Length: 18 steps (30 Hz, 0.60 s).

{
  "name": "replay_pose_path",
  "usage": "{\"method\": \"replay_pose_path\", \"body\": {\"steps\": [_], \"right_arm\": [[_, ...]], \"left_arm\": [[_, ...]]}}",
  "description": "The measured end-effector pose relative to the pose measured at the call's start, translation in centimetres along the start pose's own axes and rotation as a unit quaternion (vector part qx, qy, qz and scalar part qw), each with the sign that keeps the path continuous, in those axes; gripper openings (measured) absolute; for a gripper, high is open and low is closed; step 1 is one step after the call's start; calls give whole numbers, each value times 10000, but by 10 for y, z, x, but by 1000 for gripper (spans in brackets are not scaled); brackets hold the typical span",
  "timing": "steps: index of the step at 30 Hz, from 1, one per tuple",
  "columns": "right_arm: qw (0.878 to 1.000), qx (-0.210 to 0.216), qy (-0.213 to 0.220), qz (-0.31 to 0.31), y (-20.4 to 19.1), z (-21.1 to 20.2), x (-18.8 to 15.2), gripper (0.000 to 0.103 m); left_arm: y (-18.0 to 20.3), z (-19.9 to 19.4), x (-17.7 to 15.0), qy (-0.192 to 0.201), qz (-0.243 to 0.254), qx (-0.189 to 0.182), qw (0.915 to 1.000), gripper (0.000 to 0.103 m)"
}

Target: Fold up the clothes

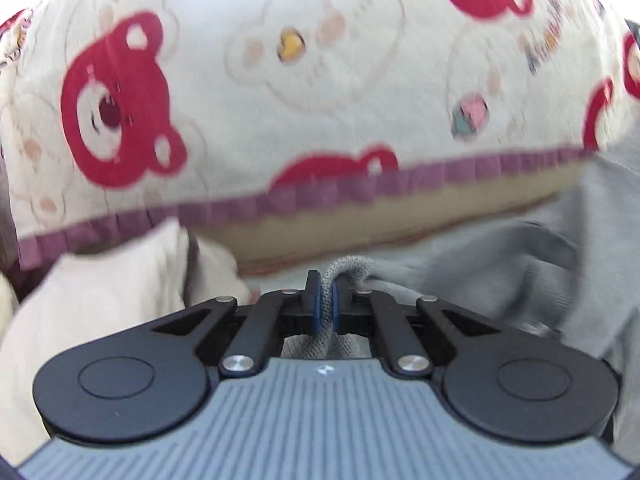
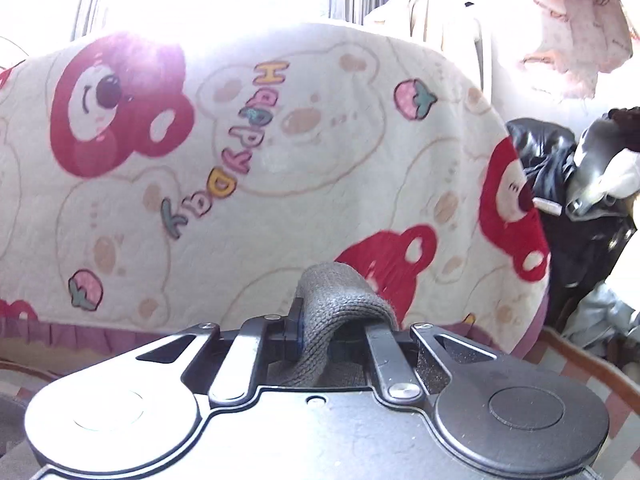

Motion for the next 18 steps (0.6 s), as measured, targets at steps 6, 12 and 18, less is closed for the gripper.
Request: {"method": "replay_pose_path", "body": {"steps": [6,12,18], "right_arm": [[9941,-881,-425,463,39,53,26,16],[9829,-629,-1670,451,1,79,-90,42],[9652,692,-2503,-315,-98,63,-166,43]], "left_arm": [[-2,81,45,-143,-810,165,9965,6],[28,119,6,-674,-685,54,9954,37],[35,71,-71,-1185,-490,-65,9917,48]]}}
Point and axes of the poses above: each gripper's, at about its wrist camera, not at the fingertips, and z roughly the way its jaws point, y to its right, x to its top, the point moved 8 cm from there along z, roughly the way its jaws point, and after that the axes turned 7 degrees about -y, right-handed, at the moved point
